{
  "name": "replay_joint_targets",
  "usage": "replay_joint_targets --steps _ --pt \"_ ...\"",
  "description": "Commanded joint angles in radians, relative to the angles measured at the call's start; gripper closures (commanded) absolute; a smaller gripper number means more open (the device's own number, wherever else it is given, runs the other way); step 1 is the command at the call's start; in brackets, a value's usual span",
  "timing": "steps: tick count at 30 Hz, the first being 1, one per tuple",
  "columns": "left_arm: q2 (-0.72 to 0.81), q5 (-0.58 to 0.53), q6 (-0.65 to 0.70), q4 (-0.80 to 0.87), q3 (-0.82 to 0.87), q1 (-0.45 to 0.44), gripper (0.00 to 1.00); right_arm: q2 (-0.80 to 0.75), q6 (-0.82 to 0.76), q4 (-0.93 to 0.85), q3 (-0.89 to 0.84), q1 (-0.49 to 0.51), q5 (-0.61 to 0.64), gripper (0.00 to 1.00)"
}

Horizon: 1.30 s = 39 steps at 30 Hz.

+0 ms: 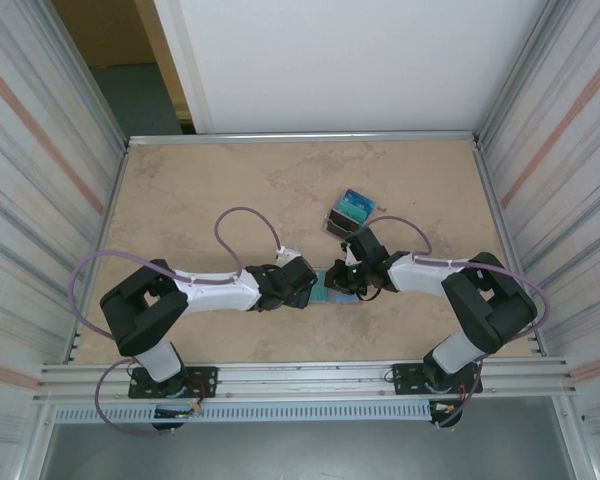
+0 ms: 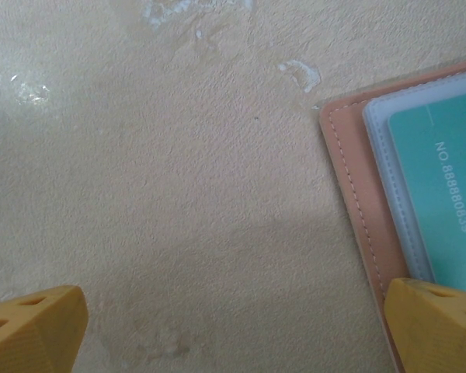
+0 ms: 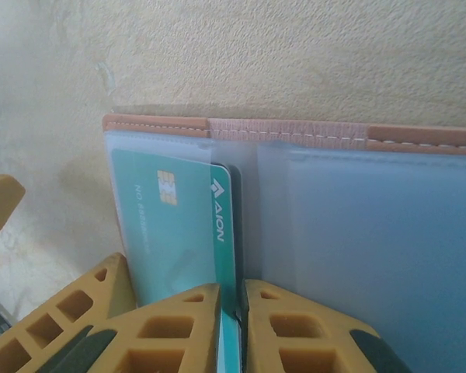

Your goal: Take the credit cards out of the card holder

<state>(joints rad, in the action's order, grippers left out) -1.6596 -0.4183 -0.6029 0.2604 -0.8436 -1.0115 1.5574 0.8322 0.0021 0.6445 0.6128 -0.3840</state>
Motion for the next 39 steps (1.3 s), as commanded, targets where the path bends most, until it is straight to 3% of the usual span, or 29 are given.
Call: replay_joint_targets --steps 1,8,16,27,32,39 --pt "-0.017 -0.008 -0.008 0.033 -0.020 0.003 0.01 0.013 0.033 0.063 -0.025 -0.011 -0.064 0.85" --pt "-0.015 -0.005 -0.009 0.038 -0.022 0.005 0.01 -0.025 0.074 0.215 -0.084 -0.047 -0.174 0.92" --pt "-0.027 0.000 -0.003 0.041 -0.036 0.004 0.01 -0.043 0.069 0.256 -0.104 -0.060 -0.215 0.94" --pt "-0.025 0.004 0.002 0.040 -0.043 0.004 0.01 0.010 0.067 0.273 -0.106 -0.059 -0.219 0.92" --pt "-0.025 0.001 0.001 0.043 -0.043 0.004 0.01 0.027 0.066 0.264 -0.104 -0.061 -0.199 0.99" --pt "-0.023 -0.005 -0.001 0.050 -0.041 0.004 0.01 0.013 0.033 0.204 -0.103 -0.090 -0.150 1.00"
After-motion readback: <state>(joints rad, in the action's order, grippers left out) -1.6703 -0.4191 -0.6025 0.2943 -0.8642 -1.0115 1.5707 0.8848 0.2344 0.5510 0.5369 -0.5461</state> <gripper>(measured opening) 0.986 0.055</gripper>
